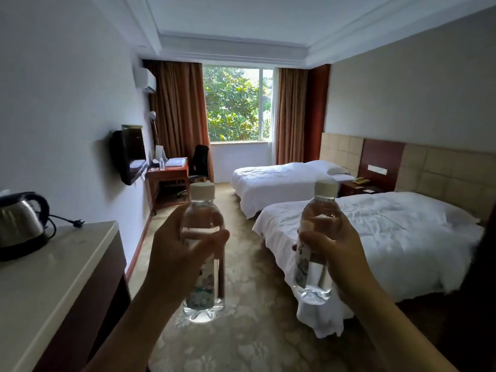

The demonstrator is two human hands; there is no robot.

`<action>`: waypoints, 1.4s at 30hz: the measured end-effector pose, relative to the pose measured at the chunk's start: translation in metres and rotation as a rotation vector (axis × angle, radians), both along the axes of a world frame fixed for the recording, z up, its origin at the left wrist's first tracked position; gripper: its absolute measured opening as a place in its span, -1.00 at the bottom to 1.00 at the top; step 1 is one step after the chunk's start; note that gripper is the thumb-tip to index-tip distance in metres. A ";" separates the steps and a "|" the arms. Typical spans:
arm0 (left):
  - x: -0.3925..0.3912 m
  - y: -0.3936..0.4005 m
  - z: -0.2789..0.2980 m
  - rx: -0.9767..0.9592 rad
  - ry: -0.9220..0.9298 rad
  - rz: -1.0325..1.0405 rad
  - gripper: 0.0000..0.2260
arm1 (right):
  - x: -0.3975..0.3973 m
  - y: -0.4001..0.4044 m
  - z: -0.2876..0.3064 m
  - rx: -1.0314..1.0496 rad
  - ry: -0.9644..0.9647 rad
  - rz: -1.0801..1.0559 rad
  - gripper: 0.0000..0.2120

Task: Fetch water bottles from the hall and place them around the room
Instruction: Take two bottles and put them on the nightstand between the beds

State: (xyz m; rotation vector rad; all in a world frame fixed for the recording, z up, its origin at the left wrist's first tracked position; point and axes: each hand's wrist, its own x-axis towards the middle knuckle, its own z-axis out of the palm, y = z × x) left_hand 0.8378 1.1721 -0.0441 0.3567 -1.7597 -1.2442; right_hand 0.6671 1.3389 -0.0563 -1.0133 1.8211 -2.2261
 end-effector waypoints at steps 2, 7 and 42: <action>-0.040 -0.021 -0.002 0.005 0.006 0.005 -0.51 | -0.040 -0.024 -0.005 -0.028 -0.006 0.012 -0.61; -0.126 -0.077 0.009 -0.007 0.007 0.033 -0.55 | -0.133 -0.098 0.000 -0.022 -0.011 0.067 -0.55; -0.614 -0.702 -0.018 -0.052 -0.020 0.077 -0.63 | -0.628 -0.715 -0.036 0.024 0.083 0.073 -0.40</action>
